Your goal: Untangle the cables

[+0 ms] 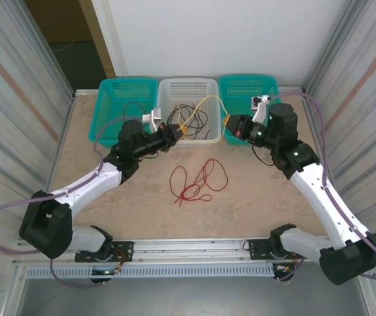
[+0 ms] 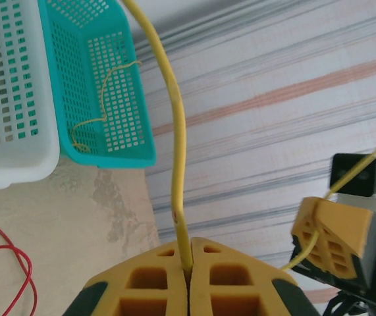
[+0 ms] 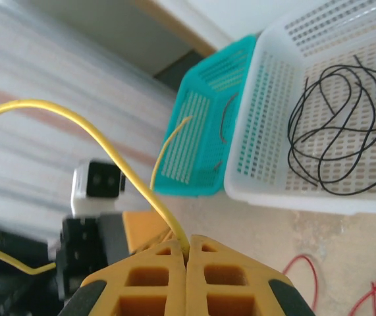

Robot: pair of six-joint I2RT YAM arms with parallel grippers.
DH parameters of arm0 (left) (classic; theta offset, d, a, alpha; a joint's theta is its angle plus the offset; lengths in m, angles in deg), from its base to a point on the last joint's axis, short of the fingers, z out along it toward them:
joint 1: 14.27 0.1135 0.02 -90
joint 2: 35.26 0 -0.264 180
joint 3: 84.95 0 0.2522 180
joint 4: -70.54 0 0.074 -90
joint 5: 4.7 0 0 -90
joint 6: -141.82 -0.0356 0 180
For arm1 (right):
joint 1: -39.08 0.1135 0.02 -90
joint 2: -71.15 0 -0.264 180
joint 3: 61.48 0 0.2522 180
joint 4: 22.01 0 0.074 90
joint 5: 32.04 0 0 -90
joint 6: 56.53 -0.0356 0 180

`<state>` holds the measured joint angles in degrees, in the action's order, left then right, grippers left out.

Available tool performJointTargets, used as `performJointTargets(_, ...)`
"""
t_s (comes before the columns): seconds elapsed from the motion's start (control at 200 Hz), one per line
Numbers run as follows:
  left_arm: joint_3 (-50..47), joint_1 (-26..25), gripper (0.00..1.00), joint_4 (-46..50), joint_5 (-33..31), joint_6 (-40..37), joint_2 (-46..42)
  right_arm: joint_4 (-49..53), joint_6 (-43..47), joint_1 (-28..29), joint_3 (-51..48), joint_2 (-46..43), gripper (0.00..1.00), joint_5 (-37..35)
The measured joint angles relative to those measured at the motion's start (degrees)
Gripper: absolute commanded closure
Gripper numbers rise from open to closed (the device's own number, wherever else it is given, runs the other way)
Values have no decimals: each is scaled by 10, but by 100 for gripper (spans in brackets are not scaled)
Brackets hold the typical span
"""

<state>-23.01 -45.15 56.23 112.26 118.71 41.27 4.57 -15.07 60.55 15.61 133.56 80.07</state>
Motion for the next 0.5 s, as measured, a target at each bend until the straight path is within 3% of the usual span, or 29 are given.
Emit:
performJointTargets(0.326, -67, -20, 100, -85, -78, 34, -39, -42, -83, 8, -9, 27, 100, -51)
performJointTargets(0.421, -75, -29, 59, -83, -93, 24, -58, -37, -85, -7, 5, 35, 100, -54)
performJointTargets(0.496, -77, -30, 46, -77, -97, 17, -70, -33, -85, -19, 28, 45, 100, -56)
